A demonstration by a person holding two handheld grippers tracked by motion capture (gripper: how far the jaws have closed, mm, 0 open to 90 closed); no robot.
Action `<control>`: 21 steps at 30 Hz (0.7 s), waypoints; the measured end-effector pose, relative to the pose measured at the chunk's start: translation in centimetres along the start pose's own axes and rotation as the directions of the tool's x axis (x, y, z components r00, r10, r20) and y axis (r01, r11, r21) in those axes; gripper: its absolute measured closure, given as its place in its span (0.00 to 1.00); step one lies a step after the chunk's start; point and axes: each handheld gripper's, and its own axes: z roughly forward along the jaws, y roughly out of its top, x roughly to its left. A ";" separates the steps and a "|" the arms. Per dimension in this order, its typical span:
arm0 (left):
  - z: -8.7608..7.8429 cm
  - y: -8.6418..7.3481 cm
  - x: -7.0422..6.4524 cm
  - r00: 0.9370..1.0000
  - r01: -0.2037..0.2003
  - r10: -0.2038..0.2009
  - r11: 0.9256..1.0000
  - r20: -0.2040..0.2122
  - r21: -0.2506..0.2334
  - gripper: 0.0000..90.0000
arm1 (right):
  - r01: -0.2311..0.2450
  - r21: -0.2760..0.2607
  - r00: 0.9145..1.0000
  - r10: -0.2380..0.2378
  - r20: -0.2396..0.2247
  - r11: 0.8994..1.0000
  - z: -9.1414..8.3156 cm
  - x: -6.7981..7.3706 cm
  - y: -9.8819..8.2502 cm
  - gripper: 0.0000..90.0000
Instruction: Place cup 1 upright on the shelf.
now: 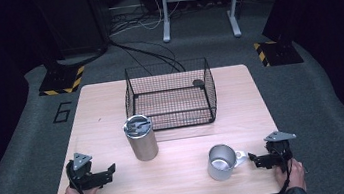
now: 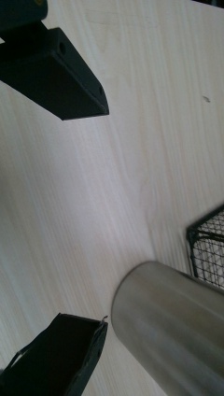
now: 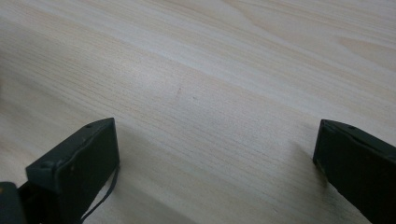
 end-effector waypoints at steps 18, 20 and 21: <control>-0.9 4.1 -2.5 0.995 -0.041 0.049 0.996 0.092 -0.081 0.00 | 0.026 -0.002 0.999 -0.026 -0.029 1.000 0.2 -0.3 0.2 0.00; -0.9 4.5 -2.9 0.993 -0.043 0.053 0.995 0.104 -0.094 0.00 | 0.025 -0.002 0.999 -0.025 -0.029 1.000 0.2 -0.3 0.2 0.00; -0.9 4.7 -3.2 0.993 -0.047 0.058 0.994 0.107 -0.097 0.00 | 0.026 -0.002 0.999 -0.026 -0.029 1.000 0.2 -0.3 0.2 0.00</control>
